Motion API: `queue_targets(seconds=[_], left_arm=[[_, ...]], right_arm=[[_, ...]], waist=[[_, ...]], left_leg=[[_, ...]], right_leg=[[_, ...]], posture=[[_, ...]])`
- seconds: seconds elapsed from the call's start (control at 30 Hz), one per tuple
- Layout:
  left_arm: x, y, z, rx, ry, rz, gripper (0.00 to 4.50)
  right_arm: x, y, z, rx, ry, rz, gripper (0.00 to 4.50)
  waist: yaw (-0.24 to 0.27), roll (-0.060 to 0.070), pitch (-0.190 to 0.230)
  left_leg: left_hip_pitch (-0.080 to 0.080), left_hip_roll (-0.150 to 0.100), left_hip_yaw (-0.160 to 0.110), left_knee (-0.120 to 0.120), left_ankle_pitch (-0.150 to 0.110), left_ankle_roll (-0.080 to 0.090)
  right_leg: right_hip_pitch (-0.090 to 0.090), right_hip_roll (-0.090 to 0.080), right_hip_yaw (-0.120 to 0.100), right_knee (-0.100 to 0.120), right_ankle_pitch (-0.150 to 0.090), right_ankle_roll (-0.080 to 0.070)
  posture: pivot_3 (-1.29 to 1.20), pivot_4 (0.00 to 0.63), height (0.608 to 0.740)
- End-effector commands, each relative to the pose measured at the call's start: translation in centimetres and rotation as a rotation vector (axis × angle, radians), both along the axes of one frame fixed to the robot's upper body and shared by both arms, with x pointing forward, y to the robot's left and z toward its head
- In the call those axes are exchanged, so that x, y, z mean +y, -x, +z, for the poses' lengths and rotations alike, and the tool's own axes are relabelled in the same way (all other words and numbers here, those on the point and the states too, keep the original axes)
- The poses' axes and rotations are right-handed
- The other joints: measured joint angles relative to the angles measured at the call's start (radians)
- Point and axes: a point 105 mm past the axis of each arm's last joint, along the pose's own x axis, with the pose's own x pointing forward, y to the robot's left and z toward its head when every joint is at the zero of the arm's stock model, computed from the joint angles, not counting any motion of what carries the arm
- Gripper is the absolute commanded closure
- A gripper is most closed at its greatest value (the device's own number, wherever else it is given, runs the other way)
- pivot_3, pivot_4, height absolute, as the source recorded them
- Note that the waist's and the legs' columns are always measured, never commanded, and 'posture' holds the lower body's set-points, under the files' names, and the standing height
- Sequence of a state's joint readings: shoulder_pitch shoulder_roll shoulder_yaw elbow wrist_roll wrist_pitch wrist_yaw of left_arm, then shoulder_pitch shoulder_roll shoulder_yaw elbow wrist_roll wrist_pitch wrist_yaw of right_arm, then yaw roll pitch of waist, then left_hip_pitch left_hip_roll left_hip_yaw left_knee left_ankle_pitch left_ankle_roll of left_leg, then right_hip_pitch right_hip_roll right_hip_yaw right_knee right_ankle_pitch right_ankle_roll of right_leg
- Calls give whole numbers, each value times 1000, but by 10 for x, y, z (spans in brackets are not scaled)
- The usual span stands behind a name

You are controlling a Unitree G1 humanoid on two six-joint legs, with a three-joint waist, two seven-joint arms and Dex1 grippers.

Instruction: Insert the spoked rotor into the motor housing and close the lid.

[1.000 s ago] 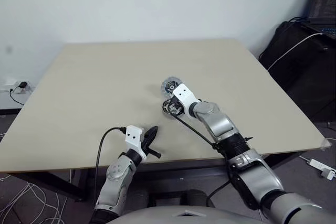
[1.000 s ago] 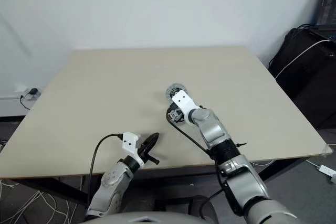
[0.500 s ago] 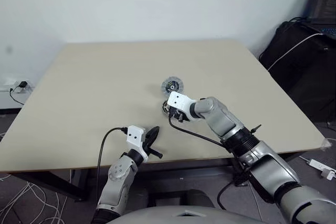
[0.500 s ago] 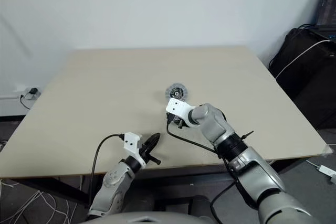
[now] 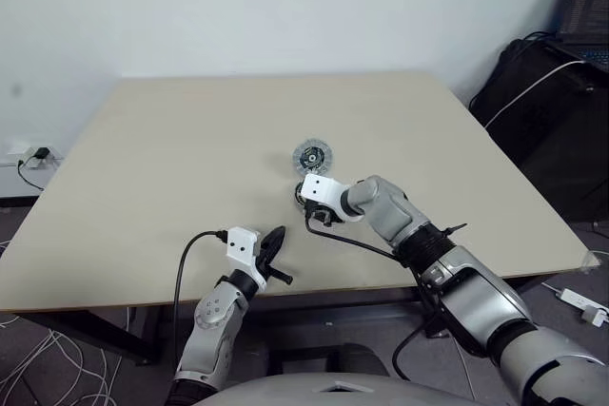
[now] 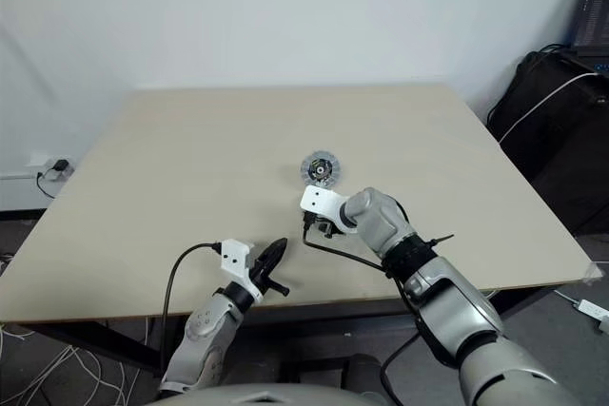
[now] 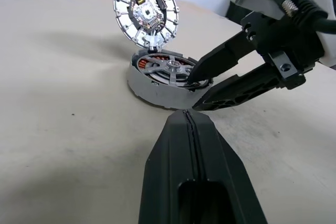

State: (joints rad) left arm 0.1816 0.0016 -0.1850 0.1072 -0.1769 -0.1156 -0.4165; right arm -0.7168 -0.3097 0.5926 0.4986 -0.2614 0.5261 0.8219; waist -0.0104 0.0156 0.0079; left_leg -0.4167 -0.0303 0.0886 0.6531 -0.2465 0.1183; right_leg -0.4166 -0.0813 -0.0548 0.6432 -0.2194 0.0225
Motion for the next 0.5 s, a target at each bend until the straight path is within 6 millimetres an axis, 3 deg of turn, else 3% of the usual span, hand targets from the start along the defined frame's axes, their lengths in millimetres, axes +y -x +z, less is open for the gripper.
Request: queue_targets(seconds=[0.03,0.1,0.37,0.5], left_arm=[[-2,-3,10,-44,19,9,4500],[-2,-4,10,-44,21,13,4500],[-2,-4,10,-45,28,20,4500],[-2,-4,10,-44,29,20,4500]], right_arm=[[2,-6,6,-1,-17,-13,4143],[1,-8,6,1,-20,-28,4399],[-1,-10,7,13,-34,-48,4400],[0,-4,18,44,-138,-101,4400]], waist=[[0,0,0],[0,0,0],[1,0,0],[4,0,0]], left_leg=[[0,0,0,0,0,0],[0,0,0,0,0,0],[0,0,0,0,0,0],[0,0,0,0,0,0]], right_leg=[[0,0,0,0,0,0],[0,0,0,0,0,0],[0,0,0,0,3,0],[0,0,0,0,3,0]], posture=[[0,0,740],[0,0,740],[0,0,740],[0,0,740]])
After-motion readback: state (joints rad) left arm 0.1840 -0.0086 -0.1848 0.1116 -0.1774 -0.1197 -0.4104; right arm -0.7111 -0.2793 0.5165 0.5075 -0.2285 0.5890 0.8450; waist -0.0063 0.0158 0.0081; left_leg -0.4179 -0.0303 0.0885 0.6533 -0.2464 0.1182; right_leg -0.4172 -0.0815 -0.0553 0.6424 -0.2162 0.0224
